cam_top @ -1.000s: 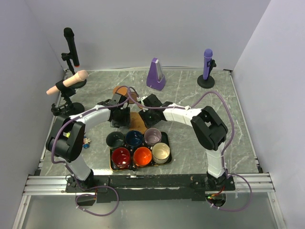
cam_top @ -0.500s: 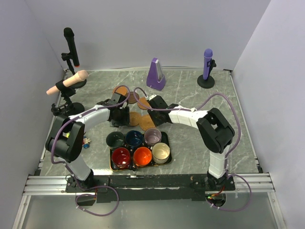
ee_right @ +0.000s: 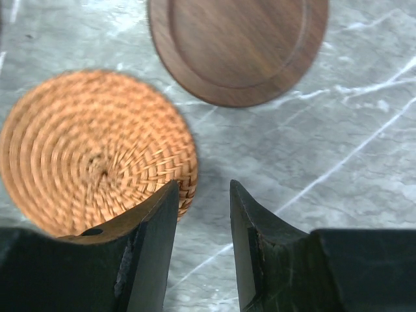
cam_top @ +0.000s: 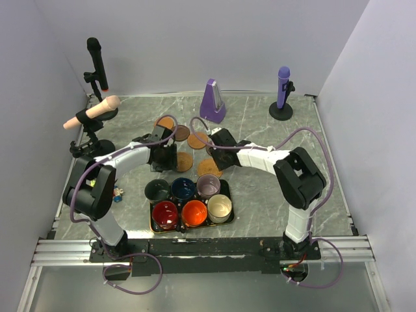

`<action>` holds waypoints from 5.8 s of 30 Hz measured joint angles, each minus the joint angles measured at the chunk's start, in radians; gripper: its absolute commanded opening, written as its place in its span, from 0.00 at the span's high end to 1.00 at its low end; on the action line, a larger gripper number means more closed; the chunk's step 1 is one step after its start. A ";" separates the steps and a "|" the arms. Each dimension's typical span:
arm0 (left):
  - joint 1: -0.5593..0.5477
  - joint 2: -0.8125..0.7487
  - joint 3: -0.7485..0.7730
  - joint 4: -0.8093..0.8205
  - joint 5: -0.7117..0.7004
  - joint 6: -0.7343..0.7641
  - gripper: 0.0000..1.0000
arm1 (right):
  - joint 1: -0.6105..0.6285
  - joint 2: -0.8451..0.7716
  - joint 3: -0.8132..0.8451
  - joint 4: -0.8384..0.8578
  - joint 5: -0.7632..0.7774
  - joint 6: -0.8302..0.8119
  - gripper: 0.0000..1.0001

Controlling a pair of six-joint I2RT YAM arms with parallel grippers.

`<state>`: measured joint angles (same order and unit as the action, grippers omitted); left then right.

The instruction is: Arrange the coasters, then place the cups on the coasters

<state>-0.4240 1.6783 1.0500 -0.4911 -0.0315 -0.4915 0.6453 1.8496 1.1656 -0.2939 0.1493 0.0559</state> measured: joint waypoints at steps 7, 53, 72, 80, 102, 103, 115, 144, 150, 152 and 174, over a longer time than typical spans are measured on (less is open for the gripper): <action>0.000 0.014 0.021 0.000 0.000 0.000 0.36 | -0.031 0.000 0.013 -0.040 0.000 -0.002 0.56; 0.022 0.098 0.100 0.021 -0.017 0.024 0.35 | -0.311 -0.001 0.067 -0.367 0.101 0.097 0.55; 0.075 0.214 0.182 0.114 0.082 0.069 0.49 | -0.389 -0.065 0.026 -0.407 0.212 0.086 0.53; -0.005 0.230 0.182 0.166 0.116 0.085 0.56 | -0.389 -0.074 0.065 -0.399 0.180 0.073 0.52; -0.155 0.259 0.218 0.188 0.185 0.035 0.50 | -0.148 -0.196 0.044 -0.272 -0.095 0.062 0.20; -0.153 0.251 0.209 0.183 0.172 0.030 0.48 | -0.129 -0.193 0.045 -0.267 -0.106 0.062 0.20; -0.118 0.175 0.115 0.162 0.193 -0.025 0.49 | -0.081 -0.158 0.047 -0.241 -0.139 0.082 0.18; -0.180 0.248 0.201 0.230 0.321 -0.048 0.43 | -0.129 -0.233 -0.086 -0.178 -0.145 0.083 0.16; -0.082 0.083 0.104 0.233 0.207 -0.060 0.41 | -0.111 -0.187 -0.076 -0.156 -0.166 0.054 0.25; -0.060 0.048 0.097 0.236 0.172 -0.069 0.40 | -0.099 -0.152 -0.061 -0.153 -0.166 0.049 0.28; 0.016 -0.024 0.078 0.240 0.051 -0.071 0.40 | -0.065 -0.012 0.035 -0.206 -0.051 0.127 0.50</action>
<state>-0.4076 1.6543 1.1278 -0.2512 0.0200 -0.5621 0.5804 1.8374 1.2003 -0.4995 0.0986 0.1833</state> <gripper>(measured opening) 0.603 0.511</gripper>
